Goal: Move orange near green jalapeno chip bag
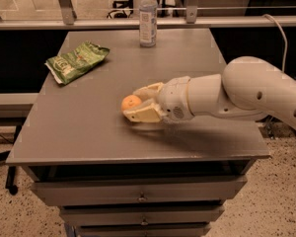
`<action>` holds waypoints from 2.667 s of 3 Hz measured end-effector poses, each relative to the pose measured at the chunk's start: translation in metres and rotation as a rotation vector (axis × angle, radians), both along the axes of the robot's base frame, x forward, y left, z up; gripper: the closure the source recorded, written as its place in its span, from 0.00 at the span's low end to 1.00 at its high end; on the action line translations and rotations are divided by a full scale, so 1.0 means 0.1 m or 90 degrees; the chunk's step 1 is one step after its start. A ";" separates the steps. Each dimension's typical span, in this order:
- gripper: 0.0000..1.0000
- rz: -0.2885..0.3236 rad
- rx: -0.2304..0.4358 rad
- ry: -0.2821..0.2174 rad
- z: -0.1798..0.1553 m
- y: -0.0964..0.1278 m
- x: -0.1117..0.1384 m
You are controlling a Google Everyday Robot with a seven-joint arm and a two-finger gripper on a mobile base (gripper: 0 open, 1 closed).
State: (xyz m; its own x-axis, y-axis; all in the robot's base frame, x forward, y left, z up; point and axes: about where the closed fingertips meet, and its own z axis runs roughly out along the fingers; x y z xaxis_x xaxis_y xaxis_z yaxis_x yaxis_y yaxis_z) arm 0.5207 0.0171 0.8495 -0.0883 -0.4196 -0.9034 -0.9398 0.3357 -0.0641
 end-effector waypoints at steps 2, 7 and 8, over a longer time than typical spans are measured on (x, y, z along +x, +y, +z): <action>1.00 -0.003 0.005 -0.057 0.36 -0.04 0.38; 1.00 0.091 0.076 -0.116 0.17 1.09 1.70; 0.87 0.079 0.071 -0.107 0.02 1.18 1.86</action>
Offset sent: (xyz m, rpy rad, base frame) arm 0.0236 -0.0091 0.0196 -0.0082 -0.0455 -0.0125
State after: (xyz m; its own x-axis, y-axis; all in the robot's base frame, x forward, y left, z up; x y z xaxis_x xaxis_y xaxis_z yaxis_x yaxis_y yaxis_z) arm 0.7071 0.1348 0.8520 0.1132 -0.3146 -0.9424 -0.9537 0.2316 -0.1919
